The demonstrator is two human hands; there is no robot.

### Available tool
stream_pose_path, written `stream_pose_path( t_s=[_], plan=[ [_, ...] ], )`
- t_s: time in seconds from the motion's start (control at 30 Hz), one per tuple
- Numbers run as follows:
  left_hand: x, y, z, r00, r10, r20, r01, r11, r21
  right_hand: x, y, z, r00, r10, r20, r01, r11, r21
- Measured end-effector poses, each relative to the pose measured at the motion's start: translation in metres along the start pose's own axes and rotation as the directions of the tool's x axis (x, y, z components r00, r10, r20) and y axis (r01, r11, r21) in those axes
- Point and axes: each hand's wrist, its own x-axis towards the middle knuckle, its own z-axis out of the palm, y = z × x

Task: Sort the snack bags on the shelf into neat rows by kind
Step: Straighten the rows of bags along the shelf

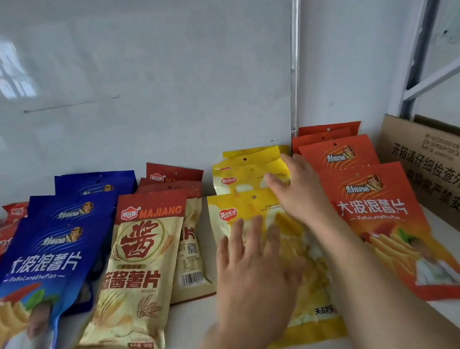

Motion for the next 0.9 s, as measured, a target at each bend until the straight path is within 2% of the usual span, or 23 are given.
stream_pose_path(
  t_s=[0.17, 0.3, 0.47, 0.57, 0.73, 0.9],
  plan=[
    [-0.009, -0.004, 0.025, 0.997, 0.007, 0.074, -0.013, 0.996, 0.084, 0.026, -0.020, -0.007, 0.986, -0.060, 0.155, 0.096, 0.968, -0.233],
    [-0.008, -0.010, 0.020, 0.992, 0.020, 0.123, -0.031, 0.995, 0.091, 0.037, -0.025, -0.004, 0.957, -0.032, 0.288, 0.130, 0.936, -0.328],
    [0.002, -0.016, 0.015, 0.993, 0.035, 0.108, -0.047, 0.993, 0.105, 0.045, -0.027, 0.003, 0.940, -0.007, 0.342, 0.136, 0.926, -0.353],
    [0.011, -0.016, 0.010, 0.988, 0.063, 0.142, -0.083, 0.986, 0.144, 0.050, -0.026, 0.008, 0.935, 0.014, 0.355, 0.113, 0.936, -0.334],
    [0.014, -0.016, 0.015, 0.975, 0.025, 0.219, -0.052, 0.991, 0.119, 0.054, -0.016, 0.023, 0.915, 0.000, 0.403, 0.146, 0.932, -0.332],
    [0.019, -0.019, 0.019, 0.962, 0.016, 0.272, -0.045, 0.994, 0.100, 0.056, -0.009, 0.033, 0.918, 0.033, 0.396, 0.119, 0.927, -0.355]
  ],
)
